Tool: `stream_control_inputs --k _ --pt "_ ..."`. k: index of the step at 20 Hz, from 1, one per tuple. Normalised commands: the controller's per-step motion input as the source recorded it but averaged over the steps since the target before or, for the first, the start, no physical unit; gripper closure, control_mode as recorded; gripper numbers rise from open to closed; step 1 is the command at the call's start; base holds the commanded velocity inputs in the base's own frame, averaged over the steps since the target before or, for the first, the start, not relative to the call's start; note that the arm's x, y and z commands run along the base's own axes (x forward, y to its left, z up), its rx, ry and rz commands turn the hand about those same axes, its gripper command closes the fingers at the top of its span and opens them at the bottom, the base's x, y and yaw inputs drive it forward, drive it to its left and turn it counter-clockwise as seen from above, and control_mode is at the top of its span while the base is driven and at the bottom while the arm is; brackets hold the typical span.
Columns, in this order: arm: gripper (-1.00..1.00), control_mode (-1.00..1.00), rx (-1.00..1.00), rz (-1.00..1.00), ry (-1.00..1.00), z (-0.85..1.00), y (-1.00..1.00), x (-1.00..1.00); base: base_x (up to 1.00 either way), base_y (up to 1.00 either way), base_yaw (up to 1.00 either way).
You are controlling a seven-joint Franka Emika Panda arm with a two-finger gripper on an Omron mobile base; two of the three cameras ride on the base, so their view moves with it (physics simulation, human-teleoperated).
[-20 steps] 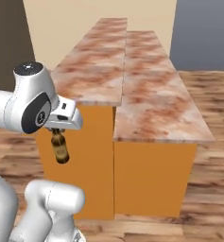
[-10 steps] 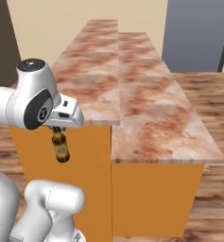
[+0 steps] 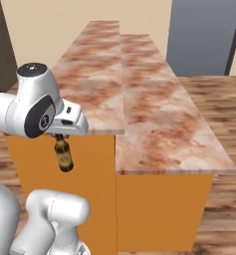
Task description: Move the drinks to the dining counter.
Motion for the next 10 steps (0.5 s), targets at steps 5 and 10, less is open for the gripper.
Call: stream_control_inputs --k 5,10 --pt "1.00 1.00 0.00 0.00 0.00 0.00 0.00 0.00 0.47 0.14 -0.07" --pt "1.00 1.00 0.00 0.00 0.00 0.00 0.00 0.00 0.65 0.33 -0.10"
